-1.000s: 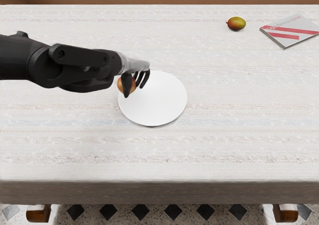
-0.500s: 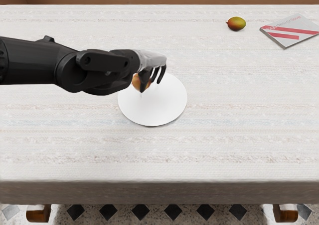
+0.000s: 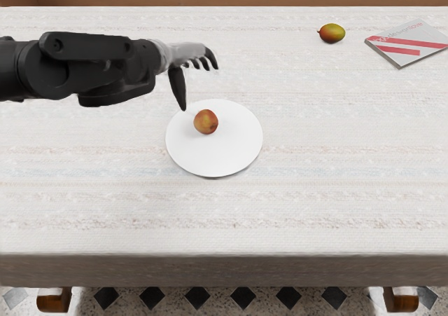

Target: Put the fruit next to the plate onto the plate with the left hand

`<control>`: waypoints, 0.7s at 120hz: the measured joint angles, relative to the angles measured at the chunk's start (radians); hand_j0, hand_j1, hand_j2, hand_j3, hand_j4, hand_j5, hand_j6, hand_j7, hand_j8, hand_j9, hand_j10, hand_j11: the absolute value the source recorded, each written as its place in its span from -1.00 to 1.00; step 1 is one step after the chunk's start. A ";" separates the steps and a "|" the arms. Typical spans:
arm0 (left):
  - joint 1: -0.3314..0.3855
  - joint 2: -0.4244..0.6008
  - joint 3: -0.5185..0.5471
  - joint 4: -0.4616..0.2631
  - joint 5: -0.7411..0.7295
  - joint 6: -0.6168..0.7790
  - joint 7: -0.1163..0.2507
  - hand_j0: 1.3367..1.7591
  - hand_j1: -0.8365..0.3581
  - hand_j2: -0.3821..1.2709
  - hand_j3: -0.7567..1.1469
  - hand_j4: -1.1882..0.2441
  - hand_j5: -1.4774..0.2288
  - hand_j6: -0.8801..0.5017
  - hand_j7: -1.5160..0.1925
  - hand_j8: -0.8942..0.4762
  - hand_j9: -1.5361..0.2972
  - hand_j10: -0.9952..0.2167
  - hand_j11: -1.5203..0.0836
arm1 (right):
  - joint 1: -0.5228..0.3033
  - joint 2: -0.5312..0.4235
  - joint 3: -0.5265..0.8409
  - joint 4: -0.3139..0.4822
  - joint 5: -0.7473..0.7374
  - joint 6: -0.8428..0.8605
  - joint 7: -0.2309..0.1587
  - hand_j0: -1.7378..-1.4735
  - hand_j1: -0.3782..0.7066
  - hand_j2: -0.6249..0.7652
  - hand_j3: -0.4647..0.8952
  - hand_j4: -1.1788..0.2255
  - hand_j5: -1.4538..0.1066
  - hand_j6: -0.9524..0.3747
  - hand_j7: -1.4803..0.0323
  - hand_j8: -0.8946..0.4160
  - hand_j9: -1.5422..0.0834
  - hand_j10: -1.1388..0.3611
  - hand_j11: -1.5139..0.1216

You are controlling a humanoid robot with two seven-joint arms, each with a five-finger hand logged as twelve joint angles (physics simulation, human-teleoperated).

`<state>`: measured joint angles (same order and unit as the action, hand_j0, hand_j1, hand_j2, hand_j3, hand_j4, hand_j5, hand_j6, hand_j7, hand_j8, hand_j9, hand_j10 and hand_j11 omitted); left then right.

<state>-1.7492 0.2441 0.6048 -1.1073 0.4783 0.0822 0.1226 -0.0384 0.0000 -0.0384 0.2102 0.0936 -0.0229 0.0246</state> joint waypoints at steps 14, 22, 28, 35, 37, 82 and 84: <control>0.053 0.160 -0.159 -0.015 -0.005 -0.158 -0.001 0.52 0.44 -0.44 -0.20 0.26 0.30 -0.13 0.34 -0.09 0.27 0.19 0.44 | 0.000 0.000 0.000 0.000 0.000 0.000 0.000 -0.40 -0.88 -0.11 -0.32 0.63 0.81 0.39 0.90 0.32 0.85 0.48 0.80; 0.099 0.246 -0.244 -0.018 -0.005 -0.263 -0.001 0.52 0.45 -0.45 -0.20 0.28 0.31 -0.12 0.36 -0.08 0.29 0.20 0.45 | 0.000 0.000 0.000 0.000 0.000 0.000 0.000 -0.40 -0.88 -0.11 -0.32 0.63 0.81 0.39 0.90 0.32 0.85 0.48 0.80; 0.149 0.313 -0.308 -0.018 -0.005 -0.343 -0.003 0.52 0.46 -0.46 -0.20 0.28 0.32 -0.11 0.37 -0.08 0.30 0.21 0.46 | 0.000 0.000 0.000 0.000 0.000 0.000 0.000 -0.40 -0.88 -0.11 -0.32 0.63 0.81 0.39 0.90 0.32 0.85 0.48 0.80; 0.212 0.385 -0.395 -0.016 -0.006 -0.445 -0.004 0.52 0.47 -0.46 -0.20 0.29 0.33 -0.11 0.37 -0.07 0.30 0.21 0.47 | 0.000 0.000 0.000 0.000 0.000 0.000 0.000 -0.40 -0.88 -0.11 -0.32 0.63 0.81 0.39 0.90 0.32 0.85 0.48 0.80; 0.228 0.405 -0.419 -0.015 -0.006 -0.475 -0.005 0.52 0.47 -0.46 -0.20 0.29 0.33 -0.11 0.37 -0.07 0.30 0.22 0.47 | 0.000 0.000 0.000 0.000 0.000 0.000 0.000 -0.40 -0.88 -0.11 -0.32 0.63 0.81 0.39 0.90 0.32 0.85 0.48 0.80; 0.450 0.633 -0.749 0.000 -0.131 -0.687 -0.010 0.52 0.49 -0.47 -0.21 0.31 0.35 -0.09 0.39 -0.06 0.32 0.23 0.49 | 0.000 0.000 0.000 0.000 0.000 0.000 0.000 -0.40 -0.88 -0.11 -0.32 0.63 0.81 0.39 0.90 0.32 0.85 0.48 0.80; 0.453 0.635 -0.752 0.000 -0.138 -0.688 -0.010 0.52 0.49 -0.47 -0.21 0.31 0.35 -0.09 0.39 -0.06 0.32 0.23 0.49 | 0.000 0.000 0.000 0.000 0.000 0.000 0.000 -0.40 -0.88 -0.11 -0.32 0.63 0.81 0.39 0.90 0.32 0.85 0.48 0.80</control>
<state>-1.2963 0.8788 -0.1470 -1.1069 0.3408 -0.6059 0.1123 -0.0383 0.0000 -0.0383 0.2102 0.0934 -0.0225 0.0248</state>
